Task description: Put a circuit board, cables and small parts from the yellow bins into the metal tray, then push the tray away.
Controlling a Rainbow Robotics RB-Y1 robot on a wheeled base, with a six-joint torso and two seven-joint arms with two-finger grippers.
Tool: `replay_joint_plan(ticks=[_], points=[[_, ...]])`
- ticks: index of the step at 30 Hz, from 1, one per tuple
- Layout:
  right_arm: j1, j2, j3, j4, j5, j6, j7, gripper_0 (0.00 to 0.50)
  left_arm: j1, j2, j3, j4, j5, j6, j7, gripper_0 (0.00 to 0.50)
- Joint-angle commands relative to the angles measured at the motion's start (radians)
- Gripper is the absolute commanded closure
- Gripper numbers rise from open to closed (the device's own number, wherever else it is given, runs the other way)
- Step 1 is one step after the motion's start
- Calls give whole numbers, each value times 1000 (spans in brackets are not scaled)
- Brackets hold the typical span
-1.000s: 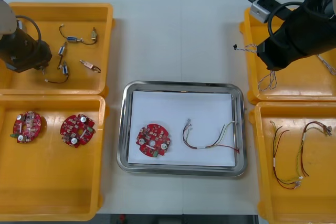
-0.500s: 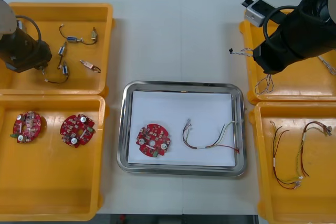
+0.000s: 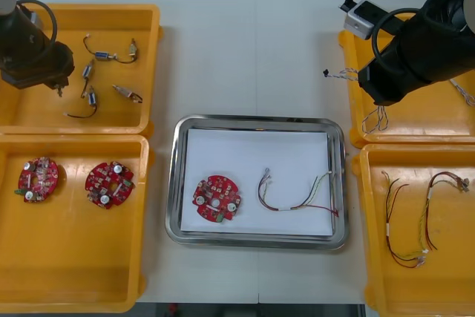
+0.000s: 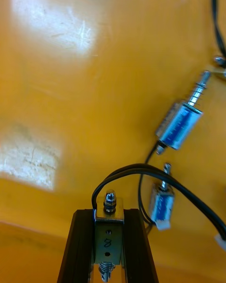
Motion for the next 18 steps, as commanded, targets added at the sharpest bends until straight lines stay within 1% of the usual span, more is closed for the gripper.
replay_joint_plan(ticks=[1,4,6,10,15,18], points=[[2,-35,14,-32,4,3,28,500,30,48,36,-203,-20,93,76,500],[4,-35,12,-32,7,3,30,500,57,47,36,-281,-21,128,89,500],[4,-35,12,-32,9,3,30,500,80,47,36,-353,-20,166,99,500],[4,-35,12,-32,10,3,33,500,105,35,36,-459,-14,235,119,500],[4,-35,12,-32,10,3,33,500,133,1,36,-604,-8,329,190,500],[4,-35,12,-32,12,3,33,500,137,-21,29,-661,-3,344,231,500]])
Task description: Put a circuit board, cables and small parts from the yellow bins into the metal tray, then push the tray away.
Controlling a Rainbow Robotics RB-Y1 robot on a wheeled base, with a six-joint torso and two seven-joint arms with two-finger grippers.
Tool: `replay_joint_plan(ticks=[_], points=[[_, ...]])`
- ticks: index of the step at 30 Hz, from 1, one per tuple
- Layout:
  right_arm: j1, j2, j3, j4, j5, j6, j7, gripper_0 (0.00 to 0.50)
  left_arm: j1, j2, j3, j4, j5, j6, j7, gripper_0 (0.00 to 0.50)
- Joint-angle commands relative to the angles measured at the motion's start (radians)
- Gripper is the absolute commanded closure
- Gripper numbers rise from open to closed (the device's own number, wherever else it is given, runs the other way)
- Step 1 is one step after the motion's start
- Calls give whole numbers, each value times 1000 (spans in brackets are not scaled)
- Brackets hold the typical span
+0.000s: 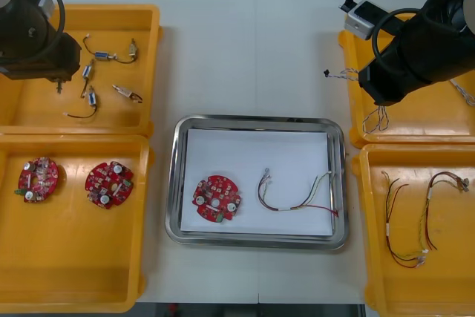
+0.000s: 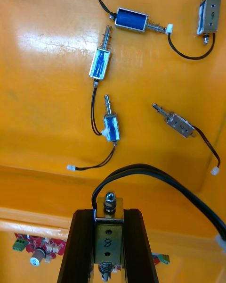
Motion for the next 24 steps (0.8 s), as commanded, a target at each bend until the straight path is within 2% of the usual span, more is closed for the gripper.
replay_joint_plan(ticks=[1,15,24], points=[[1,-34,10,-30,11,3,31,500,13,-28,10,-108,6,26,184,500],[1,-34,11,-30,17,3,27,500,11,-162,-152,-244,-14,26,365,500],[1,-34,11,-30,19,3,25,500,-26,-222,-306,-256,-2,26,469,500]])
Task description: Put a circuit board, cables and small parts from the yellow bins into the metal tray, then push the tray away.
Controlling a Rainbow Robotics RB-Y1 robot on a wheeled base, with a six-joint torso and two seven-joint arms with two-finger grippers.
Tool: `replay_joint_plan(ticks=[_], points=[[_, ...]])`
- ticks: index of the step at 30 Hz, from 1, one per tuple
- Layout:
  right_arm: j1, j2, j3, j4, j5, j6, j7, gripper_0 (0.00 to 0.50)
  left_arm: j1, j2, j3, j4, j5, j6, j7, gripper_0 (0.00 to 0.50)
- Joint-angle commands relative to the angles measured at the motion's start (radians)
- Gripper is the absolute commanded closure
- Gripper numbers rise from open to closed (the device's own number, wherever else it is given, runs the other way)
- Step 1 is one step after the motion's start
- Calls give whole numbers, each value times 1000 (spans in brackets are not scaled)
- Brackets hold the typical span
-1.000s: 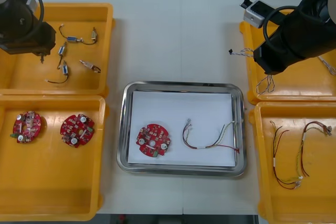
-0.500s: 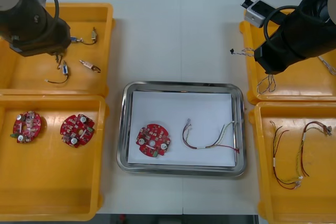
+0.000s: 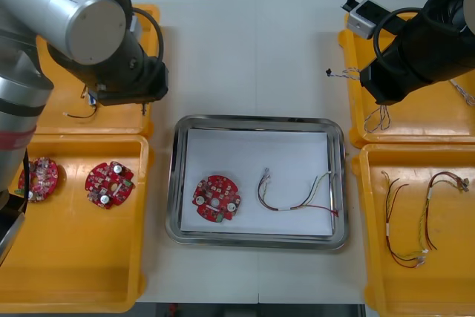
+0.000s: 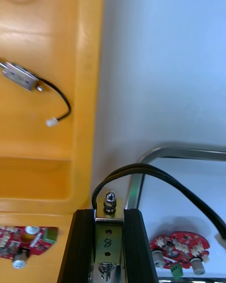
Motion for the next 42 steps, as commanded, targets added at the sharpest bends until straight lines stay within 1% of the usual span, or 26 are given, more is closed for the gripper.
replay_joint_plan(ticks=[1,7,10,12,16,22,31,34,37,38,39,40,41,42], points=[[1,-31,9,-30,5,3,25,500,-36,-48,-88,-32,2,8,155,500],[1,-31,8,-29,9,3,25,500,-39,-63,-173,-31,12,-5,177,500],[1,-31,8,-30,9,3,25,500,-39,-61,-223,-20,11,-42,188,500],[1,-31,8,-30,10,3,25,500,-39,-63,-236,-12,11,-59,188,500],[1,-31,8,-30,10,3,25,500,-42,-63,-299,40,-4,-134,188,500],[1,-31,8,-30,12,3,25,500,-42,-63,-362,100,-20,-218,192,500],[1,-31,8,-30,12,3,27,500,-41,-63,-418,129,-23,-278,212,497],[1,-31,9,-30,12,3,25,500,-42,-63,-444,141,-35,-304,220,487],[2,-29,8,-29,12,3,25,500,-41,-61,-450,146,-40,-306,223,463],[2,-31,8,-30,12,3,25,500,-41,-63,-450,144,-37,-306,224,442],[2,-31,8,-30,12,3,25,500,-41,-63,-450,144,-37,-306,224,442],[1,-31,8,-29,12,3,25,500,-42,-61,-450,144,-37,-306,231,362],[1,-31,8,-30,12,3,25,500,-41,-63,-450,144,-35,-306,231,333],[1,-31,9,-30,12,3,25,500,-41,-63,-450,144,-37,-307,234,213]])
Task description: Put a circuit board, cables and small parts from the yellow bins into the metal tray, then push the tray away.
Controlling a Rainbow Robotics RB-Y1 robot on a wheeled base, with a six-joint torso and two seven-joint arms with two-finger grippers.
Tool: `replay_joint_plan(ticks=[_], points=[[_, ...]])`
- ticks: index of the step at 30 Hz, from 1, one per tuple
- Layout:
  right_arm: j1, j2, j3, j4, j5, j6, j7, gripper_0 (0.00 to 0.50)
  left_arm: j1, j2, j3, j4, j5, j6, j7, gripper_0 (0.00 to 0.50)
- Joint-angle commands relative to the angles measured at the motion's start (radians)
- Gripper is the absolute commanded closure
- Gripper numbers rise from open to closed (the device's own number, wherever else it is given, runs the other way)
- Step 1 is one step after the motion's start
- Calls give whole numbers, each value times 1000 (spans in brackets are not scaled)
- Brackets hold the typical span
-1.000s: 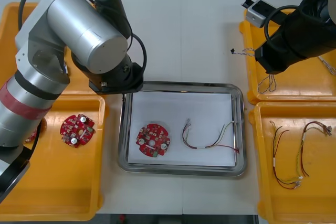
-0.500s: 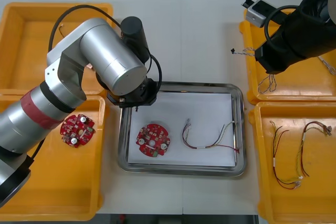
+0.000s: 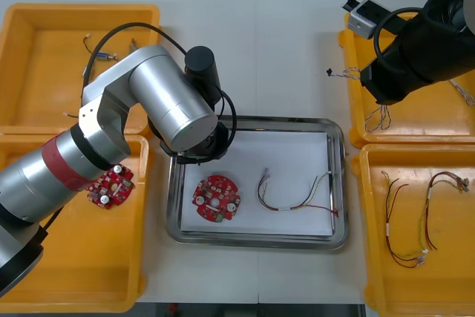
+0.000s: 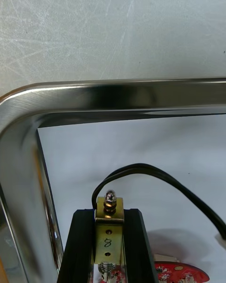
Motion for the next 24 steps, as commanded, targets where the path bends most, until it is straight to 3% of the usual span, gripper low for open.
replay_joint_plan(ticks=[1,2,3,16,24], points=[[0,-29,8,-30,7,3,25,500,-39,-17,-10,-5,-9,-14,93,153],[0,-30,8,-30,7,3,25,500,-40,-16,-10,-5,-9,-18,96,57],[0,-30,8,-30,7,3,25,500,-39,-17,-10,-5,-12,-20,96,0],[0,-30,8,-30,4,3,24,500,-40,-16,5,-31,-8,-11,119,0],[2,-15,14,-30,-37,3,38,500,-40,-8,111,-127,28,115,125,0]])
